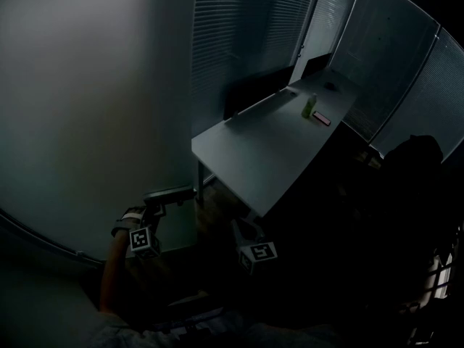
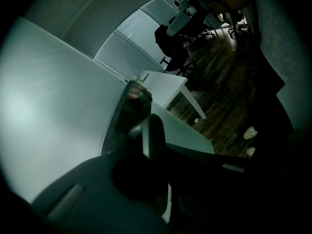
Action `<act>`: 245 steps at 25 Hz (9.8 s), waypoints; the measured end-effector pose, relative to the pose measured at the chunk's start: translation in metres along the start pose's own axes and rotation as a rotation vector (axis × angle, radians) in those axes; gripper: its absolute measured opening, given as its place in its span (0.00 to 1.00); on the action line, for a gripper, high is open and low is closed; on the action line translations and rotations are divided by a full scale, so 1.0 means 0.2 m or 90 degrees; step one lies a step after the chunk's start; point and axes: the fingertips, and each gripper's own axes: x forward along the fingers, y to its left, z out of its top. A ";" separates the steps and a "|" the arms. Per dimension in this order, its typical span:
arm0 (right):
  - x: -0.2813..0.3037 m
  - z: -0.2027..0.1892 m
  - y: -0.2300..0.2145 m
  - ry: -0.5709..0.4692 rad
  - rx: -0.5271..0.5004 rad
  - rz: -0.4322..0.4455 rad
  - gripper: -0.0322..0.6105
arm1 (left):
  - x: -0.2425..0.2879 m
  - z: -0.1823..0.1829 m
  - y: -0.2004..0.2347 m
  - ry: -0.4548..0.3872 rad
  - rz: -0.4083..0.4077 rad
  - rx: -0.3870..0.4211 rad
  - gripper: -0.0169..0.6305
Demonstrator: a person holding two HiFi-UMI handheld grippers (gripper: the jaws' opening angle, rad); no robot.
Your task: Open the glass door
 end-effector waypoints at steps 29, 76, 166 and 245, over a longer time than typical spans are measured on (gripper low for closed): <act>-0.46 -0.13 0.19 0.000 0.011 -0.051 0.05 | -0.34 0.10 -0.32 -0.051 -0.027 0.065 0.05; -1.24 -0.34 0.74 -0.024 0.030 -0.184 0.05 | -0.85 0.14 -0.75 -0.129 -0.022 0.156 0.03; -1.94 -0.70 1.48 -0.022 0.070 -0.252 0.05 | -1.66 -0.06 -1.42 -0.233 -0.090 0.260 0.03; -2.05 -0.86 1.66 -0.003 0.073 -0.238 0.05 | -1.95 -0.30 -1.61 -0.130 -0.224 0.280 0.21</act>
